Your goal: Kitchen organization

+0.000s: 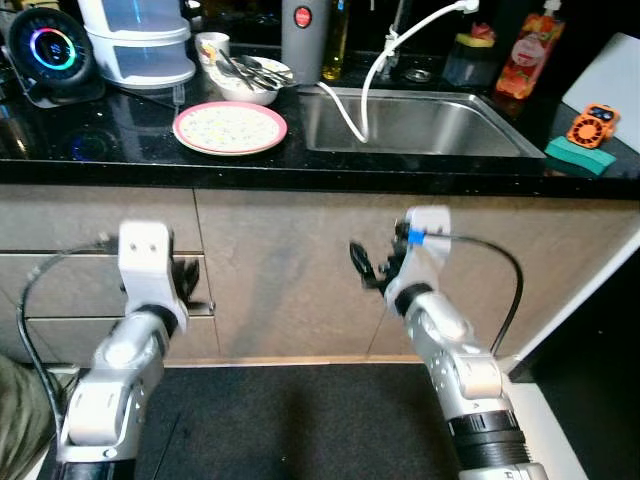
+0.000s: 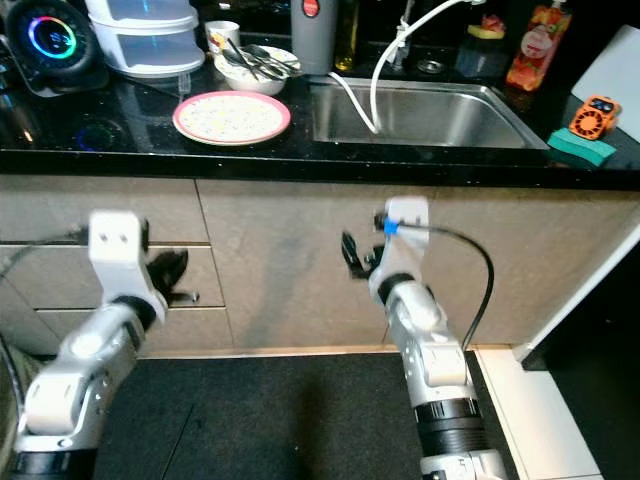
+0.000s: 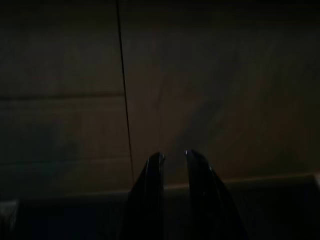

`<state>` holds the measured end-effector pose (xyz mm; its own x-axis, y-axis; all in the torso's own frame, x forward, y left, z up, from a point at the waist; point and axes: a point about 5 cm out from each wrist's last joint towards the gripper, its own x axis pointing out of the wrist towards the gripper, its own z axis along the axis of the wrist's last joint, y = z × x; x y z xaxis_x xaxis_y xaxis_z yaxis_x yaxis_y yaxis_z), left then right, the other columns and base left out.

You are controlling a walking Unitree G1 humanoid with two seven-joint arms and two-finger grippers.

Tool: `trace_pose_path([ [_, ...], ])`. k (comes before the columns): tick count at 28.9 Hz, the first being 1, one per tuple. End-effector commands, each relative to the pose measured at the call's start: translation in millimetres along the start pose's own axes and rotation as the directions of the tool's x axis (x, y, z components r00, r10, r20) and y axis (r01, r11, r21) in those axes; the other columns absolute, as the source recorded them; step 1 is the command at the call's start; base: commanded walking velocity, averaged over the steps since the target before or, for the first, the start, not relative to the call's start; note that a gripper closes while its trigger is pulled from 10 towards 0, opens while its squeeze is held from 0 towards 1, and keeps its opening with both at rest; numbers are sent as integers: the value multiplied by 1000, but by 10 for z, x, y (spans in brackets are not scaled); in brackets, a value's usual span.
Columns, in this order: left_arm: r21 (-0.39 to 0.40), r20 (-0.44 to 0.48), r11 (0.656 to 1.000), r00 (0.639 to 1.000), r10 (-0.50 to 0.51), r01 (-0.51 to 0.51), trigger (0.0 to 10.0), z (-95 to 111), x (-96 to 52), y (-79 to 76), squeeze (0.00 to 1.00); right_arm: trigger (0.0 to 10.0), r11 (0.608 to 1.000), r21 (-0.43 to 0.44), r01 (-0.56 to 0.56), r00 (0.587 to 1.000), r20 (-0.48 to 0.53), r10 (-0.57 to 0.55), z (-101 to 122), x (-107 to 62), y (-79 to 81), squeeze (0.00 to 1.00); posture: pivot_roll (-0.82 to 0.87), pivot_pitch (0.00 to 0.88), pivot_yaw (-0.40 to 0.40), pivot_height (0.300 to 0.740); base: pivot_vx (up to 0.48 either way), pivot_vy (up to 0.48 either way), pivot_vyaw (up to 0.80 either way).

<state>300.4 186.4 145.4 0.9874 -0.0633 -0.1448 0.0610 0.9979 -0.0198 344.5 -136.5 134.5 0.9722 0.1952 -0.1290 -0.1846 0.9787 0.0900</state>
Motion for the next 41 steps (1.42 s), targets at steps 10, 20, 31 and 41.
trace_pose_path([
  [10, 33, -138, 999, 990, -17, 22, 10000, -529, -70, -18, 0, 10000, 991, 4, 133, 948, -292, -126, -945, -291, -263, 0, -2, 122, -25, 740, 0, 0, 0],
  [20, -1, -178, 1000, 984, -14, 14, 10000, -793, -147, 1, 0, 10000, 991, -55, 126, 944, -301, -136, -1066, -304, -261, 0, -8, 112, -19, 740, 0, -192, 0],
  [31, 24, -153, 1000, 988, -7, 11, 10000, -831, -187, 55, 0, 10000, 990, -58, 130, 955, -261, -141, -1012, -271, -249, 0, -1, 114, -26, 740, 0, 0, 0],
  [41, 17, -78, 1000, 997, 27, -26, 10000, -723, -211, 136, 0, 10000, 987, -10, 158, 978, -135, -158, -856, -228, -271, 0, 4, 121, -31, 740, 0, 0, 0],
])
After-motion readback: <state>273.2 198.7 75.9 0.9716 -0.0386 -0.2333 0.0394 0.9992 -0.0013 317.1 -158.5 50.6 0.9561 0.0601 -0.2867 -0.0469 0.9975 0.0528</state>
